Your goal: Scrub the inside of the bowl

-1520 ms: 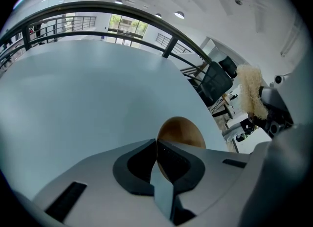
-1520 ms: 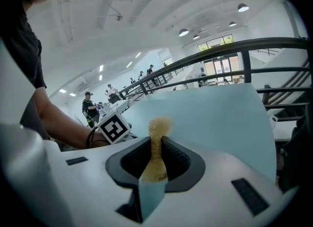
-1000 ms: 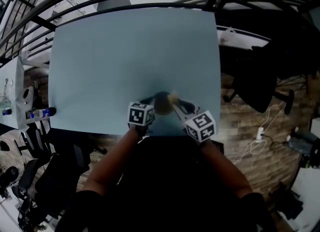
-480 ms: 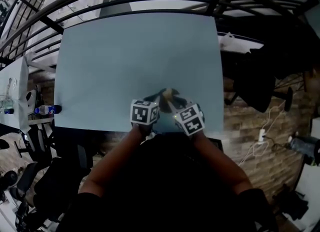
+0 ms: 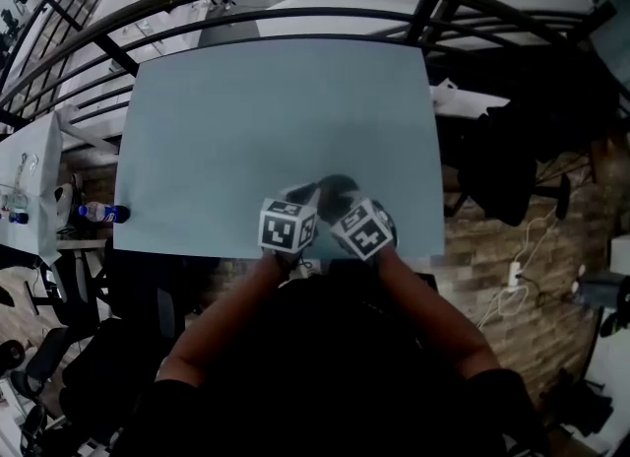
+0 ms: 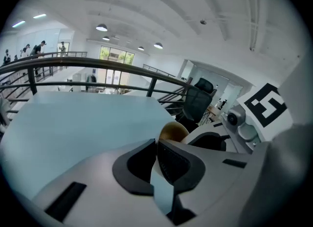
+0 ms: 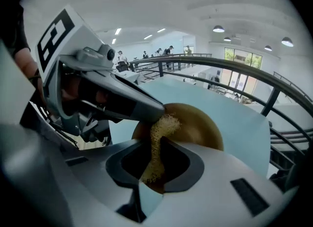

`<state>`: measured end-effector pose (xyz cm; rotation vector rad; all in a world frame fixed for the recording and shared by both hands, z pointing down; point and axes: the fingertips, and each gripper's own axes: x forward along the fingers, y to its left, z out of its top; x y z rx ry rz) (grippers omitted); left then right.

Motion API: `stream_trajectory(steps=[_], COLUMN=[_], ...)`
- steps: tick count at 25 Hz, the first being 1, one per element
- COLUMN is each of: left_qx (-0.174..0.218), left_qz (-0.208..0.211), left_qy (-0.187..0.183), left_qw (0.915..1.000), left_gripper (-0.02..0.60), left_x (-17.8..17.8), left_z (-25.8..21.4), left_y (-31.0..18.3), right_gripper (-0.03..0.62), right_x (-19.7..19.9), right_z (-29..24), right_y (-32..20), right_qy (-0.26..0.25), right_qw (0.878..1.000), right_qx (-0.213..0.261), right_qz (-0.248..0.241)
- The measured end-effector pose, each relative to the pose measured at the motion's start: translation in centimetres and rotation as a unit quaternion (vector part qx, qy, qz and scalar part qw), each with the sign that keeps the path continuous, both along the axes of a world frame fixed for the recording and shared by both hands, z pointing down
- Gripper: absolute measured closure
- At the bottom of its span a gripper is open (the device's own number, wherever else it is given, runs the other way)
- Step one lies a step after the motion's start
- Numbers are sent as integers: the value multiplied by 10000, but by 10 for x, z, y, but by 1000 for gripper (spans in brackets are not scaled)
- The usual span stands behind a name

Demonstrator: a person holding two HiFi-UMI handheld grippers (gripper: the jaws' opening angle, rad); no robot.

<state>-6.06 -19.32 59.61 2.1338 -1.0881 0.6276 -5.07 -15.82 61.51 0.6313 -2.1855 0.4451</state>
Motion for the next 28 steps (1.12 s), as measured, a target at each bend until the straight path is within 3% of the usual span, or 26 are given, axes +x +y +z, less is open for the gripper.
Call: stream_trajectory(steps=[4, 8, 13, 19, 28], left_qx=[154, 109, -42, -216, 140], left_qz=[112, -50, -235, -348, -46], left_qy=[-134, -73, 135, 439, 329], left_qw=[9997, 9999, 9996, 9982, 9993], left_gripper=[571, 571, 572, 572, 571], left_x=[-6, -19, -28, -28, -17], left_z=[-2, 3, 6, 3, -18], left_y=[5, 9, 15, 20, 22], right_gripper=[528, 528, 528, 528, 528], right_x=[-7, -3, 9, 15, -11], right_z=[4, 7, -5, -32, -27], right_y=[13, 21, 13, -2, 9], right_qy=[146, 464, 781, 653, 545], right_qw=[9995, 9983, 9968, 9941, 9959], right_qx=[-262, -331, 94, 774, 722], right_qz=[-103, -119, 113, 386, 13])
